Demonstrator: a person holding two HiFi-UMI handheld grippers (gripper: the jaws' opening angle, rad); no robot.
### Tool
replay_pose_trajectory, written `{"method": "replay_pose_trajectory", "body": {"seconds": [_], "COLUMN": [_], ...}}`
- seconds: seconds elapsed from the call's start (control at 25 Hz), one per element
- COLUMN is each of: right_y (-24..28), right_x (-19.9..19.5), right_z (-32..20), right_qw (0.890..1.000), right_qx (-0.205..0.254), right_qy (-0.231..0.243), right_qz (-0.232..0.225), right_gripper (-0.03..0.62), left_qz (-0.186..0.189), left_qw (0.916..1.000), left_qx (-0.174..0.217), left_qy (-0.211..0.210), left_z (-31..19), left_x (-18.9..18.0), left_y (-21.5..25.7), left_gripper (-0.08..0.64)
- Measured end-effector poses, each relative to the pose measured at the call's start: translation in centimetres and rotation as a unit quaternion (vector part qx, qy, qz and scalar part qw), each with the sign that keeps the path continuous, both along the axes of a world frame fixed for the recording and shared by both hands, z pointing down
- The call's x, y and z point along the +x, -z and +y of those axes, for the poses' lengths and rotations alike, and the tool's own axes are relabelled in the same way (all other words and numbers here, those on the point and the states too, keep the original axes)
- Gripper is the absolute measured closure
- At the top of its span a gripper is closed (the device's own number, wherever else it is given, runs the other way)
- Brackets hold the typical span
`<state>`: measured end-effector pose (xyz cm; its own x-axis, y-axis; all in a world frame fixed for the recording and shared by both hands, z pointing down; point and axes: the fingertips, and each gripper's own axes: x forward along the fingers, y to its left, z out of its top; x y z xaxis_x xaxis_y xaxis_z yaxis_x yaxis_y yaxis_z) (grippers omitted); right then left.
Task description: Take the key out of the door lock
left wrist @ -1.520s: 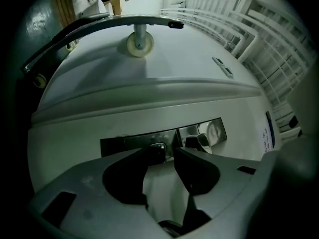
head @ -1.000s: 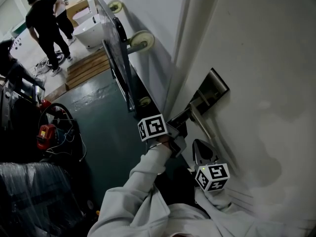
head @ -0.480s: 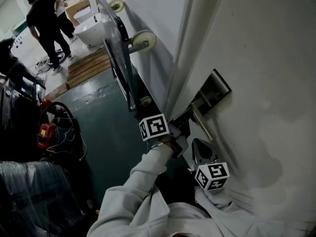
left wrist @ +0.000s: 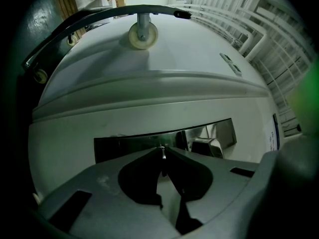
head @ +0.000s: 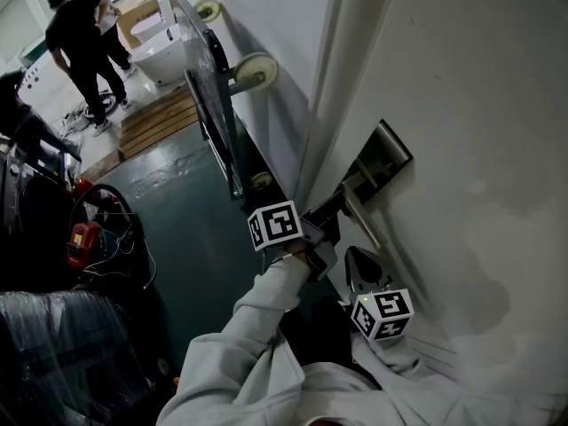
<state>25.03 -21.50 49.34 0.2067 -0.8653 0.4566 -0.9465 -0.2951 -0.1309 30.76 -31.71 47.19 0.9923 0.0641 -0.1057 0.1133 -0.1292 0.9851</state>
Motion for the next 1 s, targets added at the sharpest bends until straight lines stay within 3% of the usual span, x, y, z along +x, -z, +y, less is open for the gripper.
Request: {"method": "replay_pose_trajectory", "body": {"seconds": [0.36, 0.64, 1.0], "right_y": [0.0, 0.1, 0.3], "right_x": [0.1, 0.2, 0.5], "right_z": [0.4, 0.6, 1.2], "right_qw": [1.000, 1.000, 1.000], "right_qx": [0.000, 0.000, 0.001], "right_qy": [-0.007, -0.011, -0.018], "right_qz": [0.000, 0.002, 0.004], "right_gripper": [0.540, 0.540, 0.540], "left_qz": [-0.011, -0.017, -0.023], "left_qw": [0.9993, 0.9998, 0.9978], "left_qx": [-0.035, 0.004, -0.060], "left_qy": [-0.007, 0.003, 0.018], "left_z": [0.0, 0.0, -0.1], "left_x": [-0.1, -0.1, -0.3], "left_y": [-0.2, 0.1, -0.3], "left_gripper": [0.534, 0.534, 0.534]}}
